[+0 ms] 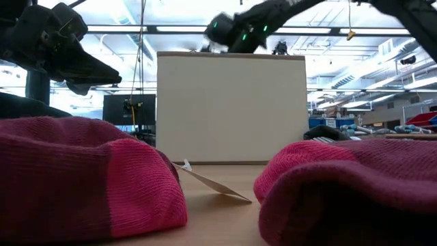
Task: Sort clothes
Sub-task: Put the green shirt into the laundry organizer
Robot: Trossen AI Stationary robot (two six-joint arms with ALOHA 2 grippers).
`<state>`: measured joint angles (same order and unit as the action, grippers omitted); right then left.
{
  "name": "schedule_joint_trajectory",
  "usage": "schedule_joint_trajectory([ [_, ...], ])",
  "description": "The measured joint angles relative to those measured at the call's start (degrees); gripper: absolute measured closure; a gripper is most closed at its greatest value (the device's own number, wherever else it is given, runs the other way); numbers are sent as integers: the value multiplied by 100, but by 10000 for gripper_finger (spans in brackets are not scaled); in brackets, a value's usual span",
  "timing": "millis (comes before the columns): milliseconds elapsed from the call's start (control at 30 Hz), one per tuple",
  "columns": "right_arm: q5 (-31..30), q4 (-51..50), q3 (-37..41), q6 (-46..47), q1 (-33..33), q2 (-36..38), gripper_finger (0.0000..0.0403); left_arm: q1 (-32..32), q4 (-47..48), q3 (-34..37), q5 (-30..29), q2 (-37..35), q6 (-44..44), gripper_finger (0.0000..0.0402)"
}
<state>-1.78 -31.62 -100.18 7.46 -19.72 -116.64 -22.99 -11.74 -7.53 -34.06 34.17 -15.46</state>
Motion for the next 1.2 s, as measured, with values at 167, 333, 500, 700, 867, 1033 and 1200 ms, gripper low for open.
schedule_joint_trajectory([
  [167,-8,45,-2,45,60,730,216,-1,-9,0,0,-2,-2,298],
  [333,-204,356,-9,-85,209,1190,216,0,-55,0,0,-2,-2,298],
  [500,-313,1206,-14,-452,356,1039,216,1,-70,0,0,-2,-2,298],
  [700,-408,1893,-11,-515,392,346,223,1,-64,-2,2,0,-22,298],
  [867,-592,1708,-9,-453,264,-185,228,-1,-24,-2,2,-2,-20,298],
  [1033,-437,1111,-9,-317,159,-430,229,0,27,-4,2,-1,-17,298],
  [1200,-417,507,-15,-313,102,-351,231,-1,12,-4,2,0,-15,298],
])
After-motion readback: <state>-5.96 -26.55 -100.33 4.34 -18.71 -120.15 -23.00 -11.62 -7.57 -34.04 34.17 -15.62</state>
